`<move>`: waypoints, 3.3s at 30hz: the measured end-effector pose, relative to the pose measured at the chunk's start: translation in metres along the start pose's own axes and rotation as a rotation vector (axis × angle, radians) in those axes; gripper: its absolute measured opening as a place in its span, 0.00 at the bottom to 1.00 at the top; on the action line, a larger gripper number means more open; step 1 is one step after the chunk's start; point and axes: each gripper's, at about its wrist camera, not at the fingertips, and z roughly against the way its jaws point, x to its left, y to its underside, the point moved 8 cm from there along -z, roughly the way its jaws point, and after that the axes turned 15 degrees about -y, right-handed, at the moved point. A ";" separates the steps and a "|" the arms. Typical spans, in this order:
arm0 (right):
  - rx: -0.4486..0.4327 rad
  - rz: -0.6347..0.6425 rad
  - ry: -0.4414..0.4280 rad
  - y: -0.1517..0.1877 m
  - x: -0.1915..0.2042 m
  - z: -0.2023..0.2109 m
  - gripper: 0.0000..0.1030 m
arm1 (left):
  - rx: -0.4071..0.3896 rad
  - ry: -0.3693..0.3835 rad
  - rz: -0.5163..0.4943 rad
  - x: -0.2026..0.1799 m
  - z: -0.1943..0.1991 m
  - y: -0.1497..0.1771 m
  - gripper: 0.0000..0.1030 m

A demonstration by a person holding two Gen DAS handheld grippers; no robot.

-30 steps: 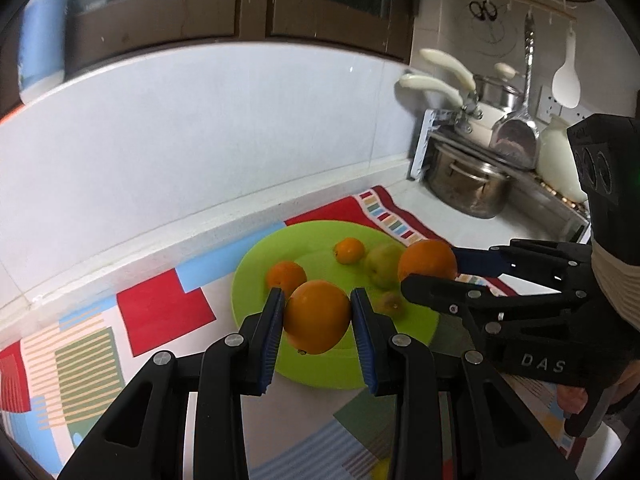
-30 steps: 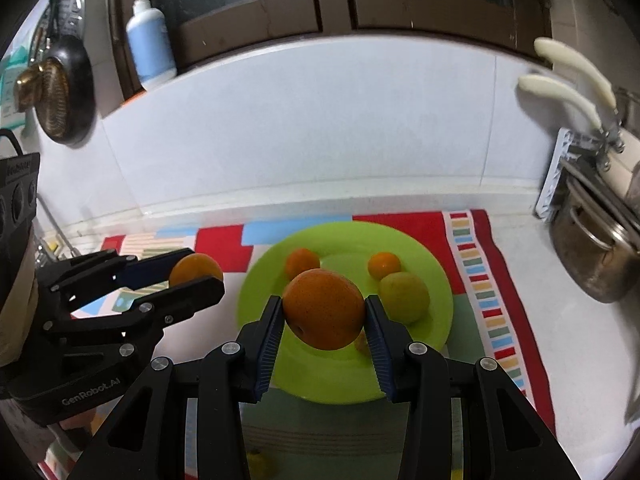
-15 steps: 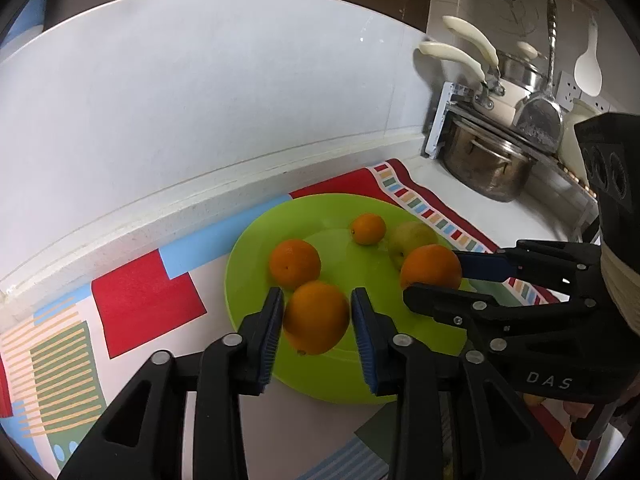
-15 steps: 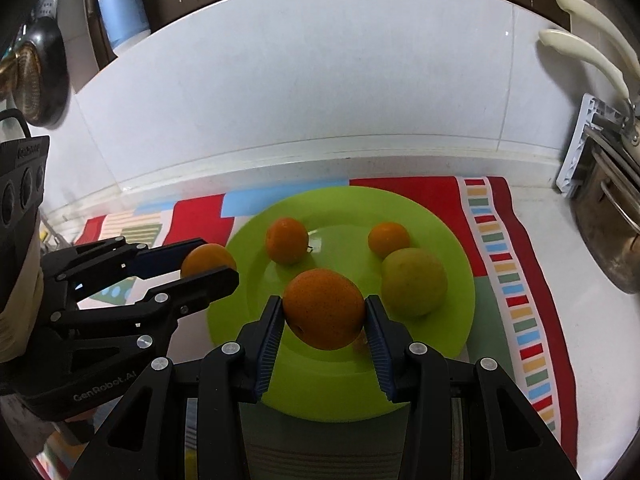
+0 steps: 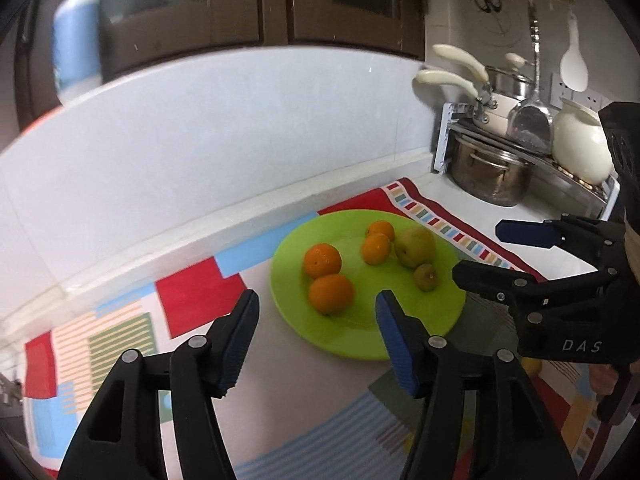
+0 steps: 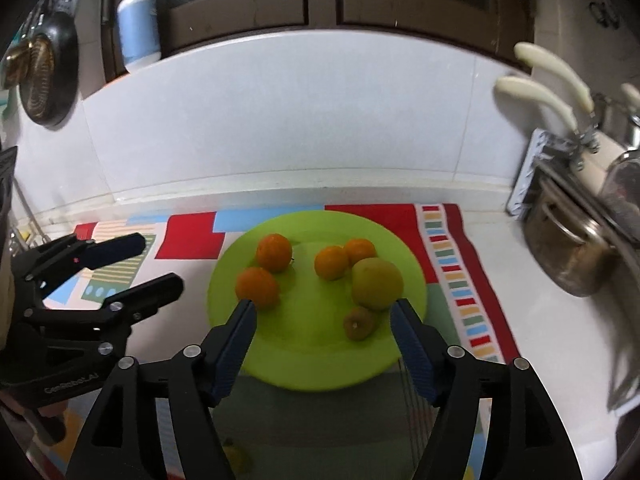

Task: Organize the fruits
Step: 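Lift both open tools away from the plate toward the remaining fruits, then grasp a small green fruit with the left tool while the right tool grasps a small brown fruit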

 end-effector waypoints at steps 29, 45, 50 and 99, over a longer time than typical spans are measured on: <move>-0.141 -0.097 0.189 0.061 0.006 0.128 0.77 | -0.039 -0.124 0.013 -0.010 0.103 0.057 0.83; -0.005 -0.143 0.155 0.123 -0.003 0.096 0.77 | 0.036 -0.033 -0.026 -0.038 0.076 0.102 0.82; 0.016 -0.162 0.139 0.131 -0.010 0.082 0.73 | 0.066 0.016 -0.043 -0.050 0.059 0.106 0.68; 0.013 -0.188 -0.030 0.120 -0.002 0.060 0.28 | 0.125 0.128 0.011 -0.066 0.050 0.086 0.28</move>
